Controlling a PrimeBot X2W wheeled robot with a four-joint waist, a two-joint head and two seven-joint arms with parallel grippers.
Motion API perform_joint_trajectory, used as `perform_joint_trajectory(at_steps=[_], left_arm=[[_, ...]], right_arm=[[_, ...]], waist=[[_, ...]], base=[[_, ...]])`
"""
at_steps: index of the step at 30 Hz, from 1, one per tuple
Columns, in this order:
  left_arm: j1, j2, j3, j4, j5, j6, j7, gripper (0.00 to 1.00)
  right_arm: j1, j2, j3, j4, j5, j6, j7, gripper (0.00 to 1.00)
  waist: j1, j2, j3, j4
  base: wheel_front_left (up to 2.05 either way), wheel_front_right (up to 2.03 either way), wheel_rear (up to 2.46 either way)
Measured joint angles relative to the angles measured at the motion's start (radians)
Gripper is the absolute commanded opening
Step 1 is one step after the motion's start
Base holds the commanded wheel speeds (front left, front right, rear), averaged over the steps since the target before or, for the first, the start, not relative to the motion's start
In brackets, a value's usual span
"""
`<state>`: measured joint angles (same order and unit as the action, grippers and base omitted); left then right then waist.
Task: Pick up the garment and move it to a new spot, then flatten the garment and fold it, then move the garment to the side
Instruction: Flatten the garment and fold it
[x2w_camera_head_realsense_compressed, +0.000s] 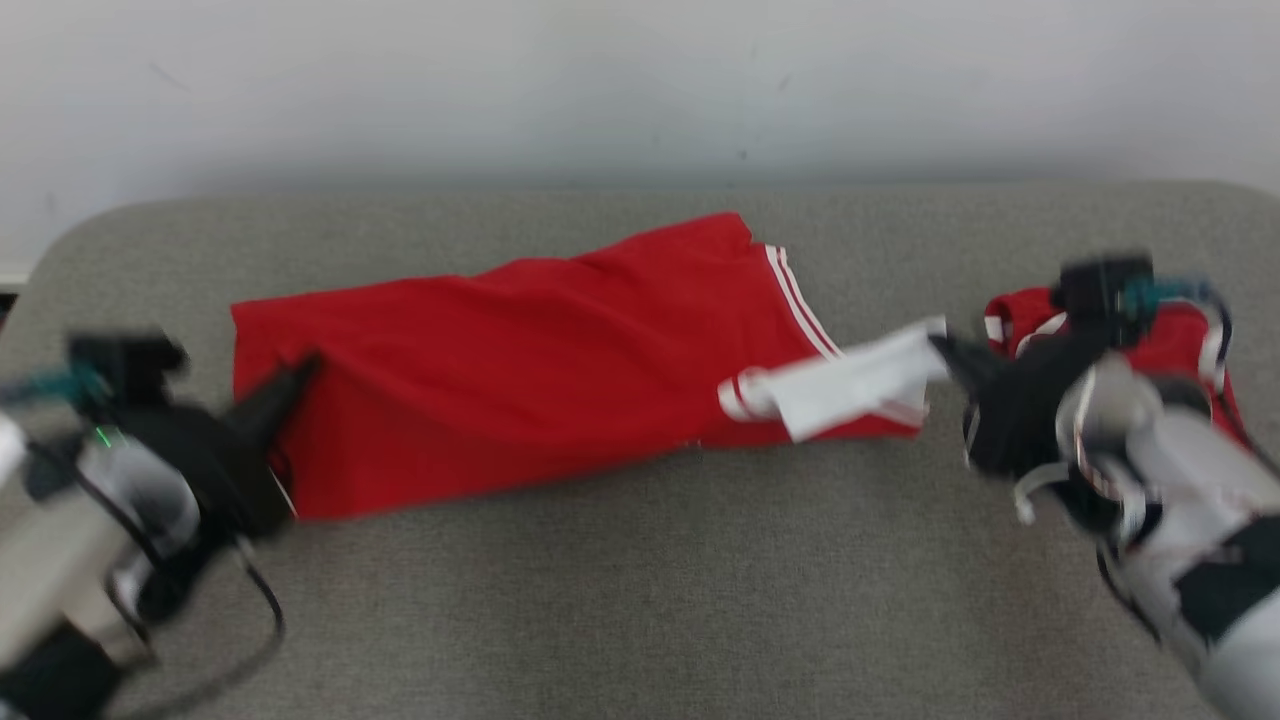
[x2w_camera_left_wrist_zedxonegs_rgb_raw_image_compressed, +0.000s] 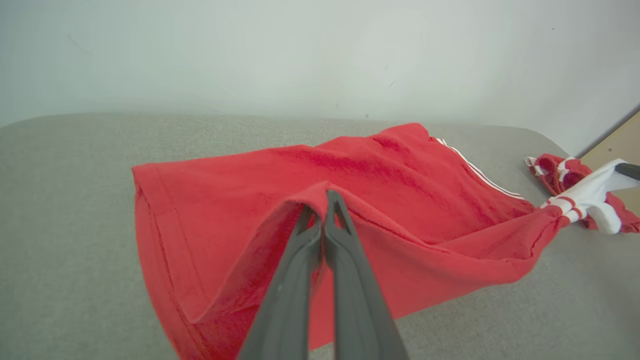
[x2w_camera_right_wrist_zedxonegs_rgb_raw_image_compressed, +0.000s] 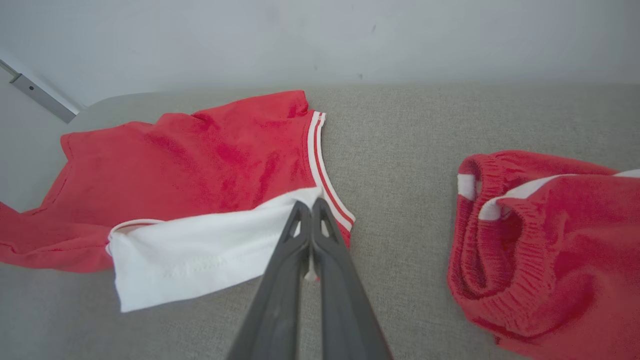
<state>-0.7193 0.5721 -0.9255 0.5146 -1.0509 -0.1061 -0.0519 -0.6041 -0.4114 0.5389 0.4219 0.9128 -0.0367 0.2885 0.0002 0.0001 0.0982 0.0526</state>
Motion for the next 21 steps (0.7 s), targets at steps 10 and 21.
perform_joint_trajectory(at_steps=[10, 21], left_arm=[[-0.649, 0.023, 0.195, 0.064, 0.014, -0.009, 0.052, 0.0], [-0.423, 0.077, 0.131, 0.018, -0.003, -0.019, -0.094, 0.0]], right_arm=[[-0.75, 0.12, -0.134, 0.128, -0.092, -0.072, -0.083, 0.0], [-0.508, 0.081, -0.1, -0.031, -0.123, 0.011, -0.271, 0.0]], waist=[[0.0002, 0.0, 0.143, -0.03], [0.0005, 0.0003, 0.272, -0.012]], base=[[0.0, 0.0, 0.0], [0.0, 0.0, 0.0]])
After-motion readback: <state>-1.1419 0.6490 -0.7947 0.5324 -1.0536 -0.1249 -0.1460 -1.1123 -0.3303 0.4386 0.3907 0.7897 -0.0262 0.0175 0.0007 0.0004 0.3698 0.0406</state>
